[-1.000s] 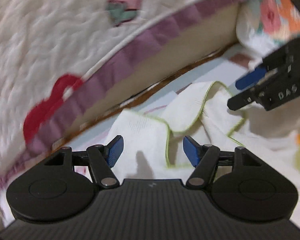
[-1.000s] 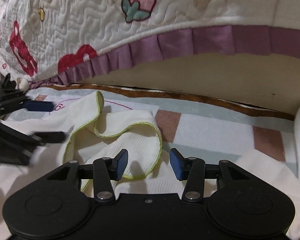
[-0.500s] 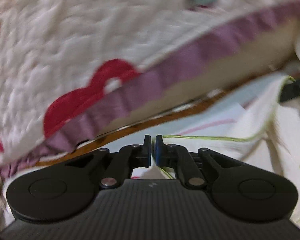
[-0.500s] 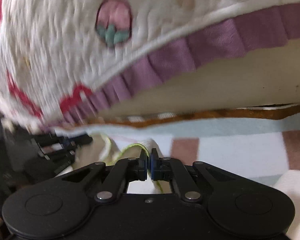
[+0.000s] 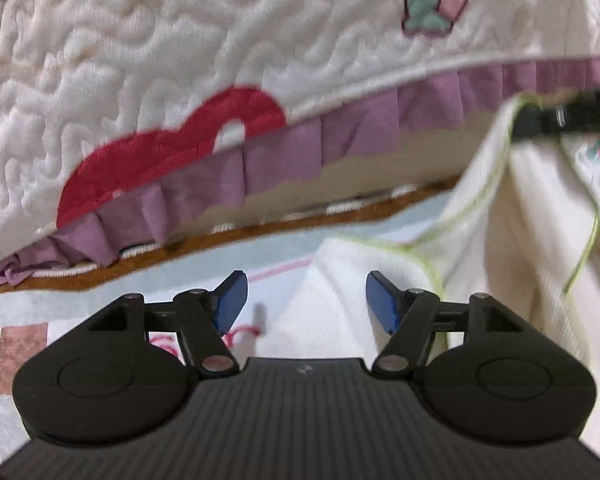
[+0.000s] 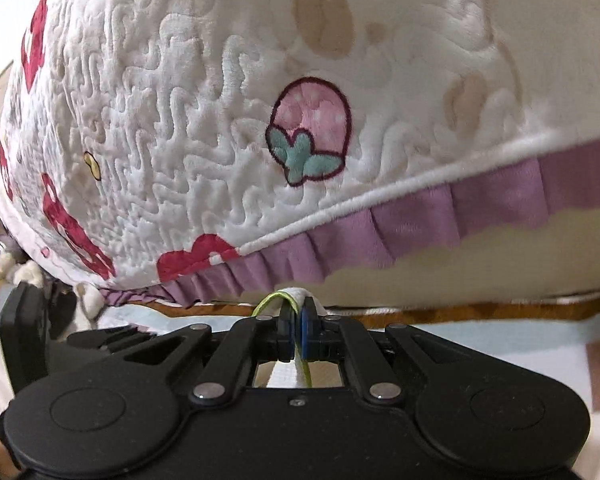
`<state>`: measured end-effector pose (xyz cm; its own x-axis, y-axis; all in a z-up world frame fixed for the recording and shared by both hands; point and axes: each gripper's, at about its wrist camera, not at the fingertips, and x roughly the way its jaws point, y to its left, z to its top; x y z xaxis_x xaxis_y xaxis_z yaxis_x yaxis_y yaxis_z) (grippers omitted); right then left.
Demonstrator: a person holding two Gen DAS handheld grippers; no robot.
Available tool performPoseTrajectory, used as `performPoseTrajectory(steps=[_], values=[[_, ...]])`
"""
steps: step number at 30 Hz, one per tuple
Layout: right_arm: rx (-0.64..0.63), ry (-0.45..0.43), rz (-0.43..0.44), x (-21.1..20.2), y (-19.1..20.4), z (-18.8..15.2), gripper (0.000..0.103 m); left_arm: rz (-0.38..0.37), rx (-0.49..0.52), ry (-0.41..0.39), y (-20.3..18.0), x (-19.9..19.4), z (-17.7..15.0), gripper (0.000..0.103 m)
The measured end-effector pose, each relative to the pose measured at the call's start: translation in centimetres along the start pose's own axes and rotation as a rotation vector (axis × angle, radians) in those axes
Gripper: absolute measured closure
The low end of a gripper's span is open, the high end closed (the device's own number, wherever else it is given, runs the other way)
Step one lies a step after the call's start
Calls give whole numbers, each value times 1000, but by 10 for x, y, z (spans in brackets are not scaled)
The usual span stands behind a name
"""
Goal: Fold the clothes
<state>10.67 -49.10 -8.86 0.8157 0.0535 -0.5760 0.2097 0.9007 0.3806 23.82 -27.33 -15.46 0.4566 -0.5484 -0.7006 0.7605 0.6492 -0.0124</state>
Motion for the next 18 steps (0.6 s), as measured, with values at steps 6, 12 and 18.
performPoseTrajectory(steps=[6, 12, 18], values=[[-34, -9, -15, 10, 5, 7, 99, -38, -128, 52, 21, 14, -13, 18], [-69, -23, -8, 12, 10, 12, 99, -138, -252, 66, 32, 13, -21, 12], [-131, 2, -26, 25, 13, 12, 99, -140, -227, 26, 20, 8, -28, 54]])
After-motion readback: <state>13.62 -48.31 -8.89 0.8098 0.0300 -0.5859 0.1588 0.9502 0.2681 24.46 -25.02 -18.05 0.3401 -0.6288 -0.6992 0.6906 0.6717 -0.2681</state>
